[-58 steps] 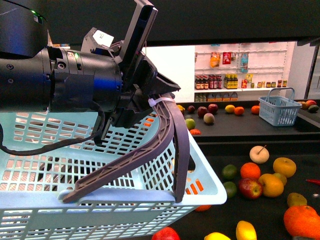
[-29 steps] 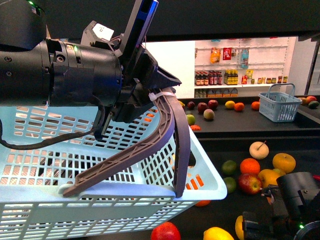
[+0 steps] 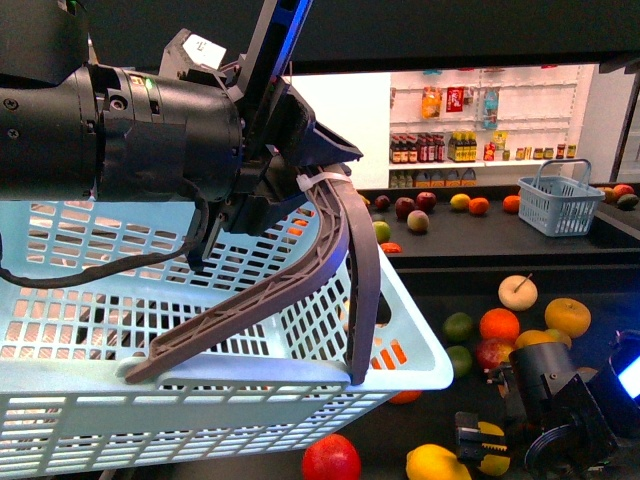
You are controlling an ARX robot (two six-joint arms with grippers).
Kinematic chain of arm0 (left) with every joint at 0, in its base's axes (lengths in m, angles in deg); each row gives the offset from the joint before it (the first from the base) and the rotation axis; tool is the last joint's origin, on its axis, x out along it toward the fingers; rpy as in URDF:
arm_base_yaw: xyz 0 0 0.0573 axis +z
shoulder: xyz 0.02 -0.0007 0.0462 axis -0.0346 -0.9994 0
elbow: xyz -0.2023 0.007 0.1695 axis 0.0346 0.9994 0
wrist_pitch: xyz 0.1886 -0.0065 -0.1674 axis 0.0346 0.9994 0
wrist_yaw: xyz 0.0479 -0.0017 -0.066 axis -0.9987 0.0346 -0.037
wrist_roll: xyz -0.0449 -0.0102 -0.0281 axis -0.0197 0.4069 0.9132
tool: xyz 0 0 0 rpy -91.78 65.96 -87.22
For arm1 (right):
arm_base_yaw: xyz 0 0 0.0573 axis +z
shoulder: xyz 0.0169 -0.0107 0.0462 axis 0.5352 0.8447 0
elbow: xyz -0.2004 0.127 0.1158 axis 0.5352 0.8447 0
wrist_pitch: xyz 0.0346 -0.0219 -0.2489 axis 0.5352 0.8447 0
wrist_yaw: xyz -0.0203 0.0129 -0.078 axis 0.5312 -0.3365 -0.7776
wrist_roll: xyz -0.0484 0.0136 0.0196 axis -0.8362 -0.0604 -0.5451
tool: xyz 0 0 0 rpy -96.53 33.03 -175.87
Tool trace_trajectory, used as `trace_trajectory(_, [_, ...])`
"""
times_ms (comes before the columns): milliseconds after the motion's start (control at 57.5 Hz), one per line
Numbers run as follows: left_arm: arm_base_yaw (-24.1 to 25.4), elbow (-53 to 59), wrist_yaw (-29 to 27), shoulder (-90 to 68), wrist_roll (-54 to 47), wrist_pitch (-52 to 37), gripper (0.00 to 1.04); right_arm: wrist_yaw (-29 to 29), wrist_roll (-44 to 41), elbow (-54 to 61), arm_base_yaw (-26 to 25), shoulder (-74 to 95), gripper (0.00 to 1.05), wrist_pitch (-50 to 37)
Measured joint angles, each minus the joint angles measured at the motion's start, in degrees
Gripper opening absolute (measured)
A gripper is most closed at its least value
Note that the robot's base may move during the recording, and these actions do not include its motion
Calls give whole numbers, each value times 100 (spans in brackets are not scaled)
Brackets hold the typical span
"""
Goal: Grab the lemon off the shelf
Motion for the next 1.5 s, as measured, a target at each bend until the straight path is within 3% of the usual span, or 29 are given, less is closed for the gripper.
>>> trace_trajectory(452, [0, 0, 0, 0, 0, 0, 11, -11, -37, -1008, 2, 647, 96, 398])
trace_trajectory(817, [0, 0, 0, 0, 0, 0, 11, -24, -50, -848, -2, 605, 48, 201])
trace_trajectory(1061, [0, 0, 0, 0, 0, 0, 11, -107, -208, 887, -48, -890, 46, -1023])
trace_trajectory(1270, [0, 0, -2, 0, 0, 0, 11, 496, 328, 1878, -267, -2559, 45, -1362])
trace_trajectory(1496, [0, 0, 0, 0, 0, 0, 11, 2345, 1801, 2988, -369, -4236, 45, -1921])
